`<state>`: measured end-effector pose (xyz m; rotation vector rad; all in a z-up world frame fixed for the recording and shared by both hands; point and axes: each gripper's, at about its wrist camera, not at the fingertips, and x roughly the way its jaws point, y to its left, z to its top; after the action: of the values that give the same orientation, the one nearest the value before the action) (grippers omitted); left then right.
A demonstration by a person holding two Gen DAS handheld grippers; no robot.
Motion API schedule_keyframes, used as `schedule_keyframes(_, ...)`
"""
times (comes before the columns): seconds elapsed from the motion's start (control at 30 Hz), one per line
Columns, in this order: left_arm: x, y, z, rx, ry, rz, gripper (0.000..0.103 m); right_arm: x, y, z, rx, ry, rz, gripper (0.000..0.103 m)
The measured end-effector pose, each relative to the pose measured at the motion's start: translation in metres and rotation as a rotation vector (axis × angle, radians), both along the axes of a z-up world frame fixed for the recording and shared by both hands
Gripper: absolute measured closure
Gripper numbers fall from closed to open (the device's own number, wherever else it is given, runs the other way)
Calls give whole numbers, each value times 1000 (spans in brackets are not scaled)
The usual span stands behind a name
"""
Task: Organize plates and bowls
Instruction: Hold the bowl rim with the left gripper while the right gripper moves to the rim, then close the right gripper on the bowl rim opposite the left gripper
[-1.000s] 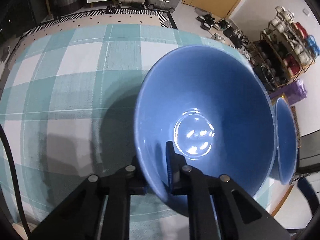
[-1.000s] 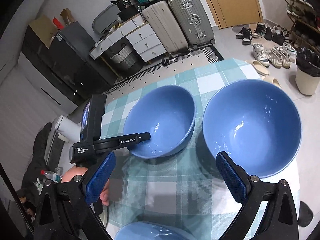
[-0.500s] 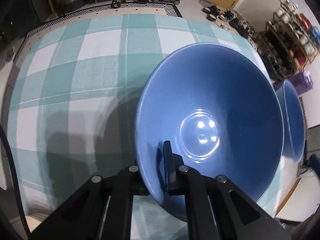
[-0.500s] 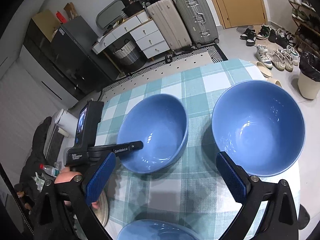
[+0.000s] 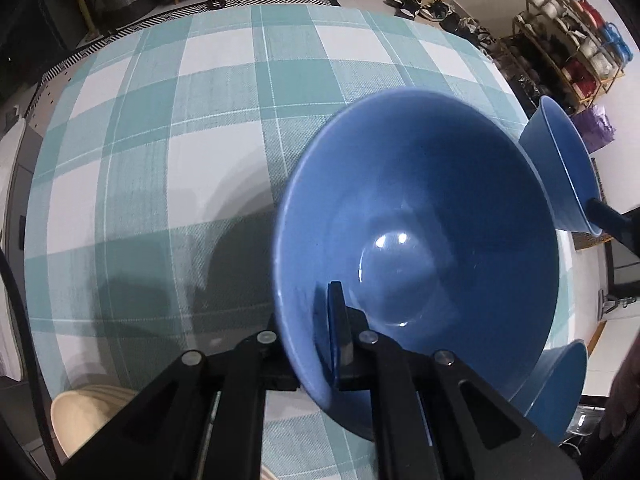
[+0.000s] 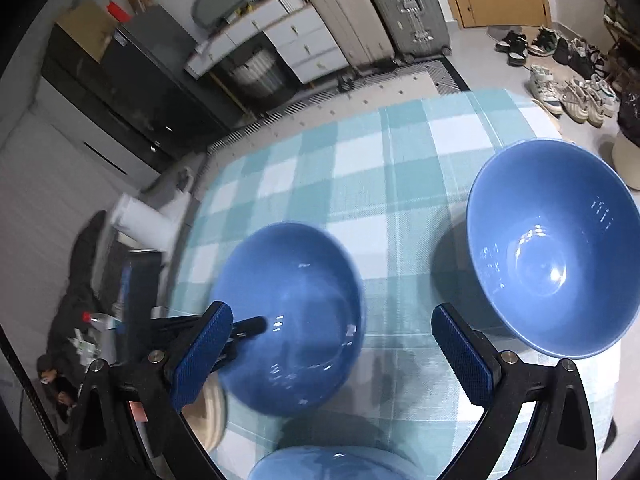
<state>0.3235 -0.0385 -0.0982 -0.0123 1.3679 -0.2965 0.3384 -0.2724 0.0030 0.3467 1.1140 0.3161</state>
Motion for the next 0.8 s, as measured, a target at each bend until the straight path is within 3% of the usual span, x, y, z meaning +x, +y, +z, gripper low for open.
schedule_keyframes(0.17,-4,2,1,15,-8,12,90,13,7,-21,-29,82,17,4)
schedule_keyframes(0.23,-3,4,1,6,-7,35,78,19,7,-30,-27,115,15,4)
schedule_keyframes(0.3,-6,5,6,2,-35,48,56,23,10,-36,-64,129,18,4)
schedule_keyframes(0.63,-7,0,6,-28,-52,46,56,35,21,-55,-131,172,37,5)
schedule_keyframes(0.8,-5,2,2,-53,-38,62,56,39,26,-64,-145,202,59,17)
